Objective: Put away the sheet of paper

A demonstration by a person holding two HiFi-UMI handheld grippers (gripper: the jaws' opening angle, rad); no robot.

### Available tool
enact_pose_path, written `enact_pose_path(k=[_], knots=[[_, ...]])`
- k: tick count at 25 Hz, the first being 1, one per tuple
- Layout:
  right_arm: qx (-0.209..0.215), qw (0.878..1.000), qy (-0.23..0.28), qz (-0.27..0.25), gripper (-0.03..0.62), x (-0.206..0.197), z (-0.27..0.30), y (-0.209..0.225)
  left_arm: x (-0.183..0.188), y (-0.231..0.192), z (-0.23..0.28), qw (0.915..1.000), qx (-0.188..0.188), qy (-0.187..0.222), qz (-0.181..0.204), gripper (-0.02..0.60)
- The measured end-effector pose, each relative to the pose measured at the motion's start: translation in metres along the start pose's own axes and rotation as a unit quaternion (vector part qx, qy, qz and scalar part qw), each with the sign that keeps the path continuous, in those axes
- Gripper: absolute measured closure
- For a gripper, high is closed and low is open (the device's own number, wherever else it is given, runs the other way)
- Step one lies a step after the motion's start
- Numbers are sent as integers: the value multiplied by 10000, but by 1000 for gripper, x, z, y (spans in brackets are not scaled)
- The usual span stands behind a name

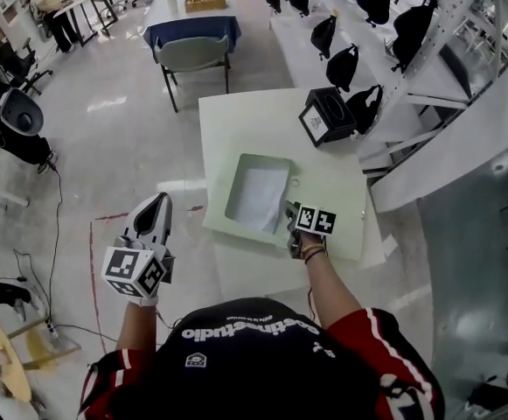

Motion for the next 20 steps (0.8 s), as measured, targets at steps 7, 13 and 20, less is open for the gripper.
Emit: enact_pose_path(k=[7, 13, 20], knots=[[-128, 9989, 305, -327, 457, -3, -43, -14, 2, 10, 1, 9991, -418, 64, -68, 577], [-224, 9976, 529, -389, 461, -15, -81, -17, -1, 20, -5, 9970, -732, 143, -193, 577], [-441, 9943, 887, -388, 465, -25, -124, -19, -5, 28, -16, 9941, -1025, 148, -325, 577]])
Point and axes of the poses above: the fingertips, and each gripper's own axes: z forward along the fingers, y to its right, x out of its top, the point moved 6 cm from there along -z, backward along the fingers, and after that the axes turned 8 degrees about y, right-handed, at the moved point
